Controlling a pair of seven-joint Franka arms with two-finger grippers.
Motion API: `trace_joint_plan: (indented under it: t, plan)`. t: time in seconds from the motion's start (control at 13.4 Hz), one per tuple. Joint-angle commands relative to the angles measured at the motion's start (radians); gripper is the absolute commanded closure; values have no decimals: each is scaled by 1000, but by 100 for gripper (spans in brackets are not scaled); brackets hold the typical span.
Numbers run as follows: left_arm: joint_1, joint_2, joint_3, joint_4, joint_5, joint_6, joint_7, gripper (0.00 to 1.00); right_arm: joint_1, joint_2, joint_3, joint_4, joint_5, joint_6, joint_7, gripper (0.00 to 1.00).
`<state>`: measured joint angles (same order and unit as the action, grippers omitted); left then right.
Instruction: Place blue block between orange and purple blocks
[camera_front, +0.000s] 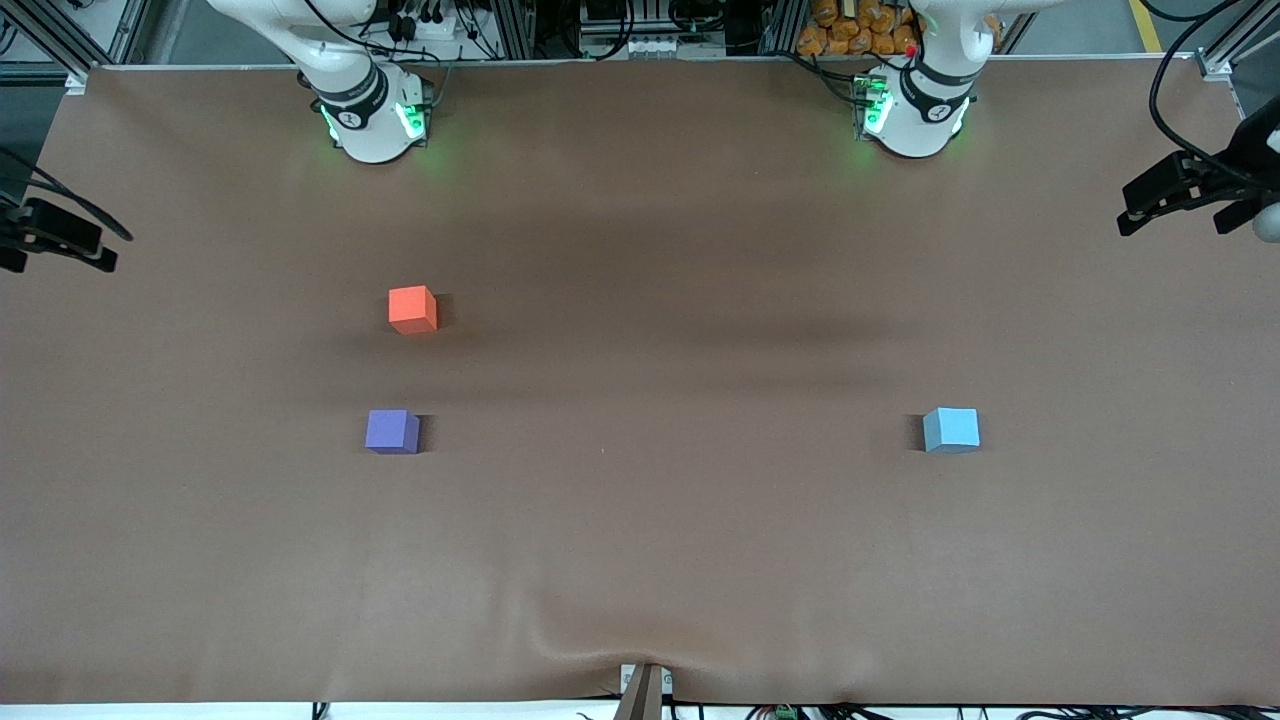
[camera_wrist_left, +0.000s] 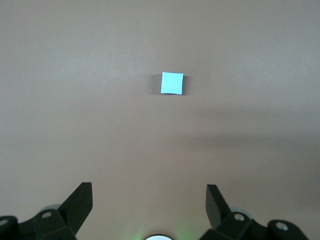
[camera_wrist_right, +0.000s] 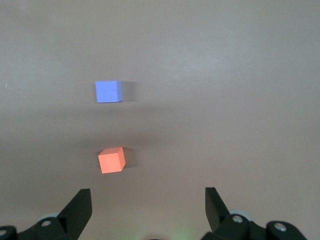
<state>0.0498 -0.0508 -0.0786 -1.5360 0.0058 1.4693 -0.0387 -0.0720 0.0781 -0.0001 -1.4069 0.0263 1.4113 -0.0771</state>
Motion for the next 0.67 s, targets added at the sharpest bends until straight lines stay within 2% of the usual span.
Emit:
trace_joint_plan:
  t: [0.0, 0.45, 0.6]
  plan:
    - [2, 9, 8, 25, 2, -21, 9, 0, 38, 0, -4, 0, 12, 5, -16, 0]
    - [1, 16, 7, 39, 34, -23, 3, 0, 75, 0, -4, -12, 4, 5, -18, 0]
    - [4, 34, 10, 13, 23, -30, 13, 0, 72, 2, -4, -12, 4, 0, -16, 0]
